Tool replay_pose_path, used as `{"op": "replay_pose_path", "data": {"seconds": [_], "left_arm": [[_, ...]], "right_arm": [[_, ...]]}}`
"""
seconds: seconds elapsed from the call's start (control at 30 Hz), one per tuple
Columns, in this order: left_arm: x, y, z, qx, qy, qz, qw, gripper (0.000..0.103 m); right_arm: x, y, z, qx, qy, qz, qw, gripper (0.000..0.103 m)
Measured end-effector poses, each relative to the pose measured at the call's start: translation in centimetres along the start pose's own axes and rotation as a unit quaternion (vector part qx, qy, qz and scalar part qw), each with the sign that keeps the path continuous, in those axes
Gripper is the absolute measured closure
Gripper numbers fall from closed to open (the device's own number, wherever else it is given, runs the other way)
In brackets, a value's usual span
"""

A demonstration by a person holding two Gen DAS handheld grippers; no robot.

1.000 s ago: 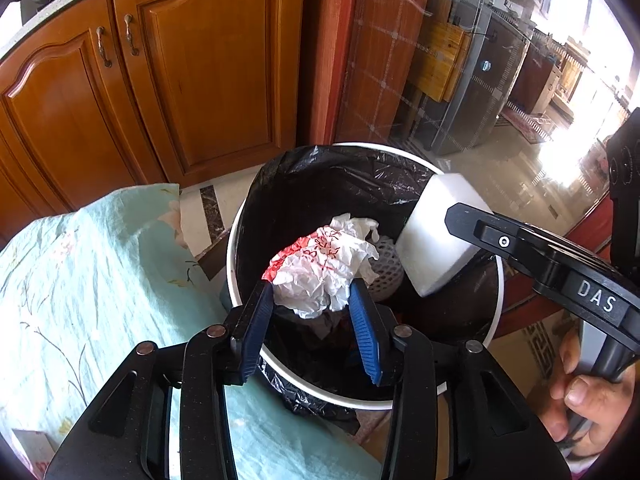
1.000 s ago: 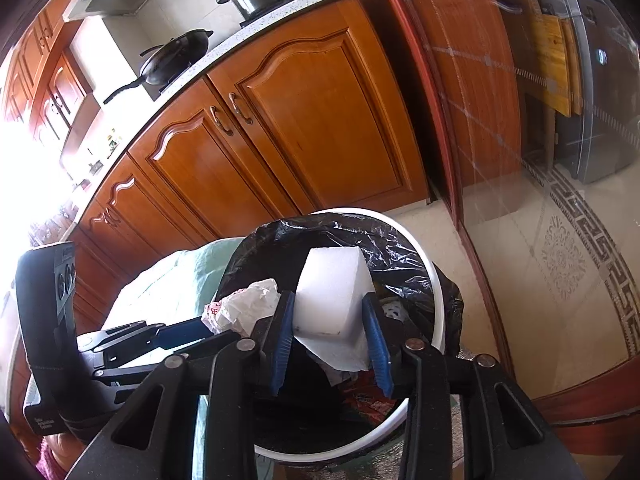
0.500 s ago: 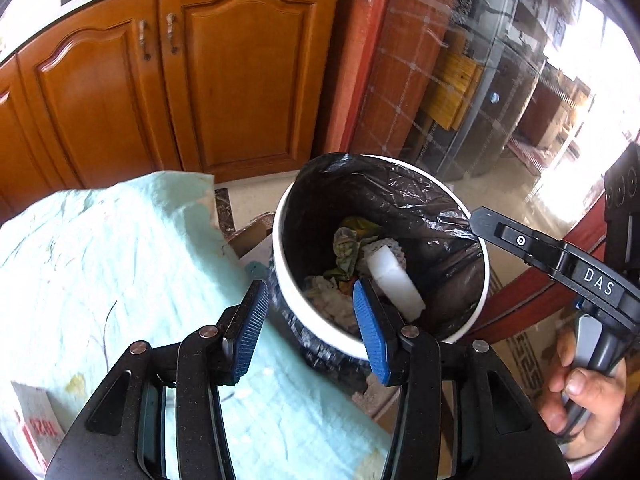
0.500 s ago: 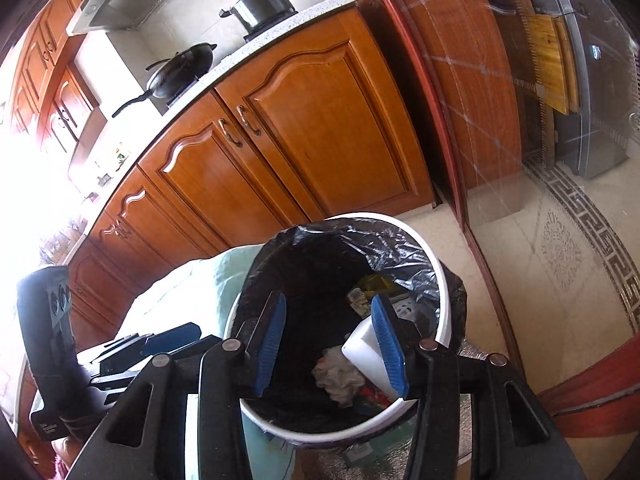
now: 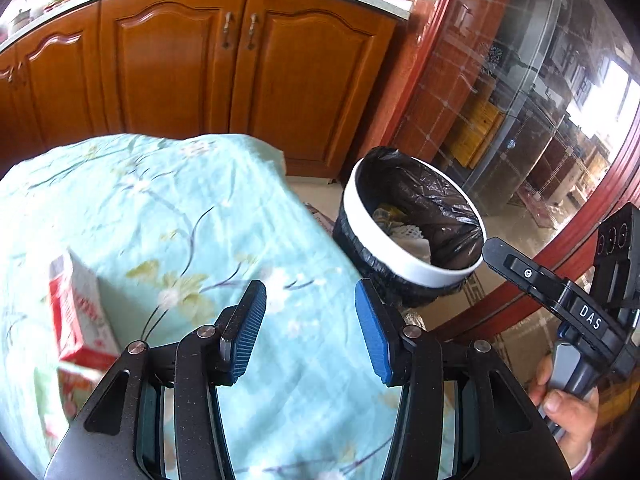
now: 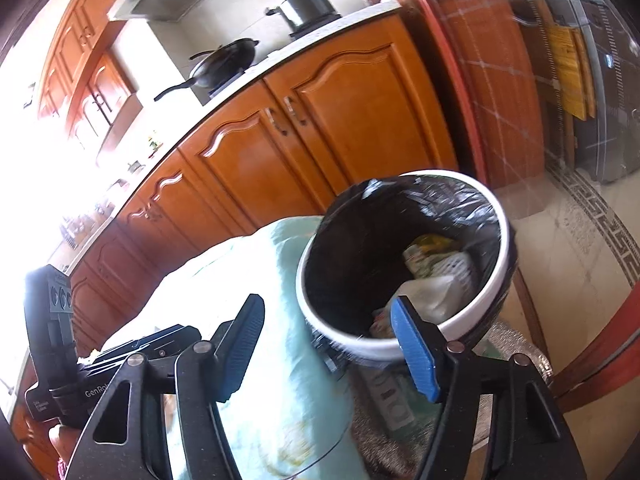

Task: Collect trash
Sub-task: 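Move both tools back over the cartons on the table, then grasp green juice box with left tool while right tool grasps red milk carton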

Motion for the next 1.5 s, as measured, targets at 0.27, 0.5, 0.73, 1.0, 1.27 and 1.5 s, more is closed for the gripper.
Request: {"op": "replay_pose_path", "data": {"seconds": [0.27, 0.5, 0.73, 1.0, 1.27, 1.5], "left_arm": [[5.0, -2.8, -2.4, -0.002, 0.023, -0.031, 0.9992, 0.057], [8.8, -4.6, -3.7, -0.008, 0.050, -0.055, 0.9972, 0.057], [11.6, -5.3, -5.1, -0.017, 0.054, -0.080, 0.9952, 0.057], [14.5, -5.9, -6.4, -0.026, 0.064, -0.104, 0.9922, 0.052], [16.6, -7.5, -6.1, -0.012, 0.086, -0.108, 0.9903, 0.048], [16.5, -8.5, -4.4, 0.006, 0.105, -0.081, 0.9911, 0.048]], "right_arm": [[4.0, -3.1, 0.8, 0.014, 0.021, -0.018, 1.000, 0.032], [6.6, -5.4, 2.7, 0.041, 0.038, -0.020, 0.998, 0.032], [8.9, -7.2, 4.4, 0.064, 0.049, -0.030, 0.996, 0.032], [10.7, -8.3, 5.5, 0.081, 0.059, -0.036, 0.994, 0.032], [13.3, -9.4, 7.2, 0.102, 0.081, -0.048, 0.990, 0.032], [15.6, -9.9, 9.1, 0.120, 0.098, -0.061, 0.986, 0.032]]}}
Point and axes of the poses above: each gripper's, at about its wrist camera, not at the fingertips, and z roughly the way its jaws point, x to its left, y to its top, the point moved 9 cm from there along z, roughly the way its jaws point, and after that the axes turned 14 degrees about y, right-handed, at the moved point
